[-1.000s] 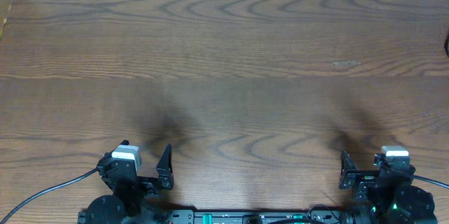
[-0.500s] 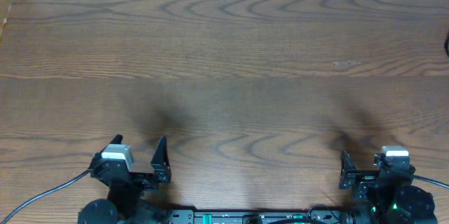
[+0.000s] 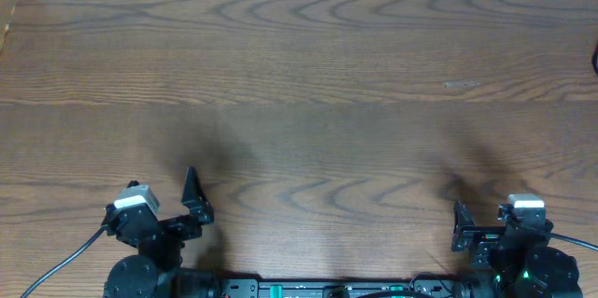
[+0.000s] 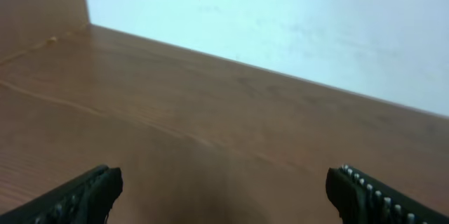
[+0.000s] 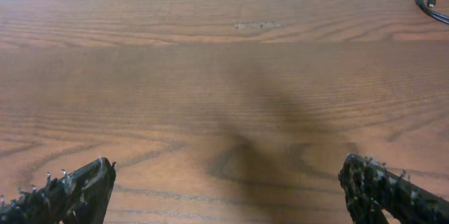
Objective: Untangle cables
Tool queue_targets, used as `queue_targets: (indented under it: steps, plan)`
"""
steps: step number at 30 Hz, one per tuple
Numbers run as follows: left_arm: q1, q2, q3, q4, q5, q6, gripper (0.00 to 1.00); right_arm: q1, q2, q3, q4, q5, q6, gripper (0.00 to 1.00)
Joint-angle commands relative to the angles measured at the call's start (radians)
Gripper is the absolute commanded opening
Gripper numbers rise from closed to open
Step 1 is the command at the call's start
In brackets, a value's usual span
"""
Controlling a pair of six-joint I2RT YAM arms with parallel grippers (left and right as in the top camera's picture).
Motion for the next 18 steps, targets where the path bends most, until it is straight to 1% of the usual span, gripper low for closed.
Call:
queue_targets:
  steps: [1,6,12,18]
  plan:
    - [0.051,-0.01,-0.05,0.042,0.009,-0.027,0.98,-0.002,0.002,-0.001,-0.001,0.008,-0.006,0.99]
    - [0.129,-0.01,-0.146,0.11,0.008,-0.114,0.98,-0.002,0.002,-0.001,-0.001,0.008,-0.006,0.99]
    - [0.17,-0.01,-0.253,0.162,0.008,-0.189,0.98,-0.002,0.002,-0.001,-0.001,0.008,-0.006,0.99]
    - [0.172,-0.01,-0.341,0.198,0.008,-0.19,0.98,-0.002,0.002,-0.001,-0.002,0.008,-0.006,0.99]
